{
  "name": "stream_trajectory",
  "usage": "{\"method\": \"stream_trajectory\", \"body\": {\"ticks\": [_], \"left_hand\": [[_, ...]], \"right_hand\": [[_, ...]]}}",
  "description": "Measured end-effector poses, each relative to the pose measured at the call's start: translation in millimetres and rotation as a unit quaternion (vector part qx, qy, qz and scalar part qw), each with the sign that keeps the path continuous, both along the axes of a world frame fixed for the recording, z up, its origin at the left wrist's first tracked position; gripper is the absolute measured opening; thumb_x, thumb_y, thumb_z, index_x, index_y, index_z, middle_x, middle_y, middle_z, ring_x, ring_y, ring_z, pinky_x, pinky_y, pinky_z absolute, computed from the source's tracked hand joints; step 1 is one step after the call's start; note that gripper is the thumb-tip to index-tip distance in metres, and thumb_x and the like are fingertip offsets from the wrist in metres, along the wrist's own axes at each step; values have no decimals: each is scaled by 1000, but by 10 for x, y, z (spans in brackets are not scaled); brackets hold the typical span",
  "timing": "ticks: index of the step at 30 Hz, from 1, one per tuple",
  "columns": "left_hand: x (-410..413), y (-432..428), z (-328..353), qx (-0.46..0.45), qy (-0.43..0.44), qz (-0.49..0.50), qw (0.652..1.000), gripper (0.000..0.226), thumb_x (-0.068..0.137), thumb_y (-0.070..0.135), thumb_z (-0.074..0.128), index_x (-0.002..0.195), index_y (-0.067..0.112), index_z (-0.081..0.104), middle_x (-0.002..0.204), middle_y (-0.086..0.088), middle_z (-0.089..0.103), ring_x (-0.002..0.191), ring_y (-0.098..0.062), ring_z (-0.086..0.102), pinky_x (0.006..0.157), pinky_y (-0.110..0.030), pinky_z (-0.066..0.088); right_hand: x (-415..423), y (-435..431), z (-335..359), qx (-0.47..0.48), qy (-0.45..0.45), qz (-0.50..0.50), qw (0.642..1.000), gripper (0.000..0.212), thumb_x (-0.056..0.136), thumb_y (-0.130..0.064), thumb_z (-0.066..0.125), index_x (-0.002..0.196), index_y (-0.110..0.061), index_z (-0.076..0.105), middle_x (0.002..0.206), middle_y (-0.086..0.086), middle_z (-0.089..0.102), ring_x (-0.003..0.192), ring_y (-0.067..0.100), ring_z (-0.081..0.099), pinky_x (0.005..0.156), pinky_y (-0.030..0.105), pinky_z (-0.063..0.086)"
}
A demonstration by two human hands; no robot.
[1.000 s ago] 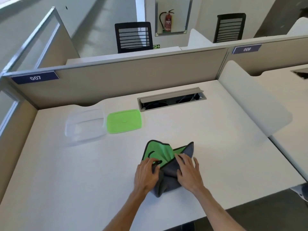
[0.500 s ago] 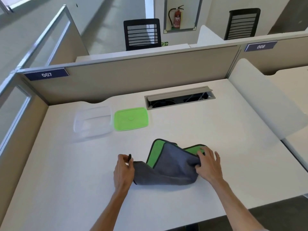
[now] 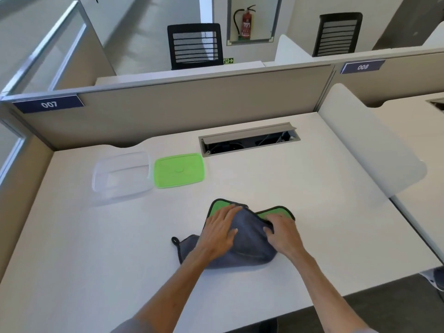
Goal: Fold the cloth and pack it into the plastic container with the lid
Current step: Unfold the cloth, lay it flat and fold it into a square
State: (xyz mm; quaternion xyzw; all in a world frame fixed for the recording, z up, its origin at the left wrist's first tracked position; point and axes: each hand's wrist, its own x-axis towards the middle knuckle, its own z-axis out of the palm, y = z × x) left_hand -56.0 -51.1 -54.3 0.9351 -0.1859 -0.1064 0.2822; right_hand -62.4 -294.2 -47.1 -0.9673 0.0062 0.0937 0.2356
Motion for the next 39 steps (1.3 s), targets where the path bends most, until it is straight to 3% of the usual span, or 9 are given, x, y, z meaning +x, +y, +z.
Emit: {"method": "stream_trajectory", "body": {"ticks": [3,5,7,9,17,22,29,34,39], "left_hand": [[161,-188,96,18,-49,-102,993,77,102,23,65,169,37,29,179,9,29,168,-14,19,136,-38,15],[280,-182,169,26,-50,-134,989,50,103,23,65,152,26,57,162,2,56,160,-19,37,134,-38,25],[377,-82,308,34,-60,-134,989,21,103,26,64,117,16,76,121,-5,77,127,-29,66,112,-43,46],[401,76,445,4,-85,-110,990,20,106,31,64,100,15,76,98,-2,78,98,-28,70,92,-44,52],[180,739,883,-18,-150,90,984,26,112,56,33,107,37,51,103,19,68,82,-16,66,71,-39,51],[126,1135,1218,-34,-115,117,986,27,105,66,54,97,41,61,92,23,71,83,-4,65,67,-30,50],[-20,1480,1848,-121,-60,111,985,15,92,49,82,87,35,78,88,10,73,82,-10,65,76,-26,50],[-7,1682,2352,-132,-92,96,982,16,88,48,88,91,33,84,87,6,69,80,-8,61,68,-8,39],[362,1701,2509,-119,-145,121,975,12,90,45,85,93,33,83,89,9,68,85,-7,65,77,-13,44]], "right_hand": [[-22,105,145,58,3,52,997,22,97,-22,70,118,-26,74,113,-9,78,103,19,72,86,40,59],[-25,98,246,73,7,67,995,23,97,-25,70,119,-31,72,113,-14,78,101,13,71,85,38,60],[-3,13,352,80,12,59,995,17,95,-29,72,112,-34,71,104,-16,79,96,11,70,81,35,59],[28,-126,466,67,46,69,994,13,91,-36,74,103,-34,69,94,-15,77,90,13,69,79,36,58],[128,-665,688,27,111,36,993,23,92,-24,72,72,-27,62,71,1,64,78,32,59,64,31,36],[209,-771,1137,170,62,40,983,10,98,-24,75,90,-23,82,79,-2,74,74,9,61,72,28,42],[340,-628,1846,260,-29,64,963,17,94,-18,82,93,-33,87,91,-6,85,79,3,71,71,8,48],[467,-623,2225,321,-138,68,934,22,92,-12,85,95,-33,88,92,-8,85,83,3,71,79,17,54],[809,-608,2397,332,-191,59,922,11,96,-15,81,98,-25,86,99,4,84,91,11,71,91,35,55]]}}
